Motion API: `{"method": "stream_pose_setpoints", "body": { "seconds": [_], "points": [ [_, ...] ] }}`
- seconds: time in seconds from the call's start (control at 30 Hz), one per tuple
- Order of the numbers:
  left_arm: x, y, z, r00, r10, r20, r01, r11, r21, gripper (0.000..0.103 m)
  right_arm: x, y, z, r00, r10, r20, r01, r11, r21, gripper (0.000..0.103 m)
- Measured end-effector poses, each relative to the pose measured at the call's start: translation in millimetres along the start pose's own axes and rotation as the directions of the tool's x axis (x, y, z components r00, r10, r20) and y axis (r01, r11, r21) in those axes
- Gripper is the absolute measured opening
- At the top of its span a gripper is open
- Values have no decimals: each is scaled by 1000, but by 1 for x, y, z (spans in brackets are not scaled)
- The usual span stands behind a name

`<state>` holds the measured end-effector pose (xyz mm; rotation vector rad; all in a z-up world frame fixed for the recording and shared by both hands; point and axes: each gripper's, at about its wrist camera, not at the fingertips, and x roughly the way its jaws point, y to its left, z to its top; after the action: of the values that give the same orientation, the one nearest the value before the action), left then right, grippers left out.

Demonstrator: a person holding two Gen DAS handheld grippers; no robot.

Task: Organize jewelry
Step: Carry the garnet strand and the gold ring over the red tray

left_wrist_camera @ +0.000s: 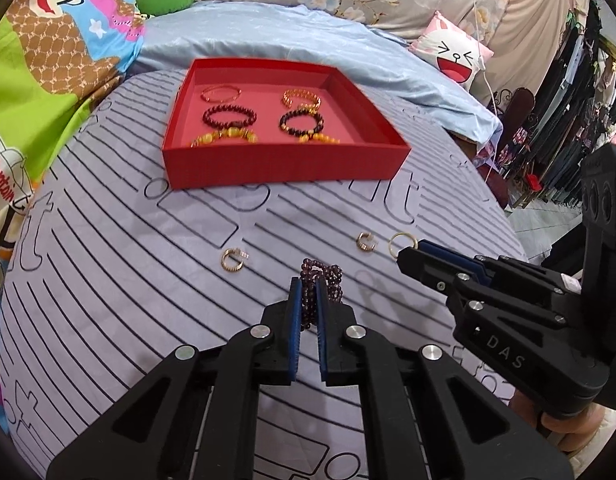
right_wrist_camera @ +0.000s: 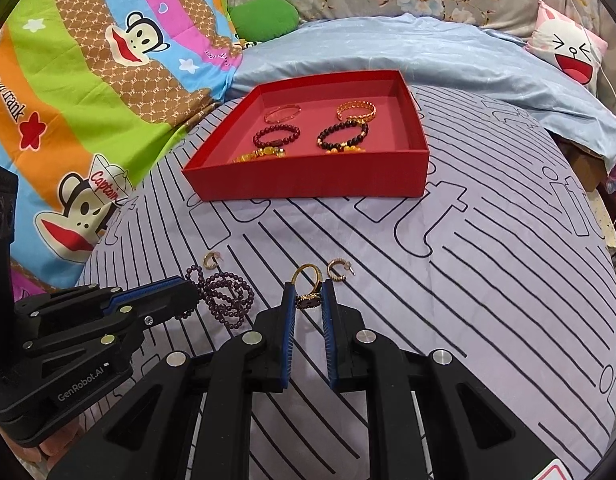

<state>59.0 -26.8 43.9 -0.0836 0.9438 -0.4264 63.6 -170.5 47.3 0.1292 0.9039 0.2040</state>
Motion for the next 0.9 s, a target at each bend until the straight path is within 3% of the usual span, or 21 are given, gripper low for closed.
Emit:
{"method": "stream_pose_setpoints", "body": {
  "seconds": [0.57, 0.9],
  "points": [
    [-17, -6, 68, 990, -22, 139, 16, 999, 42, 7, -5, -4, 60, 996, -2, 94, 3, 1000, -12, 12],
    [2, 6, 130, 981, -2, 194, -3, 1000, 26, 7, 18, -12, 110, 993, -12, 120, 13, 1000, -5, 12]
  ]
}}
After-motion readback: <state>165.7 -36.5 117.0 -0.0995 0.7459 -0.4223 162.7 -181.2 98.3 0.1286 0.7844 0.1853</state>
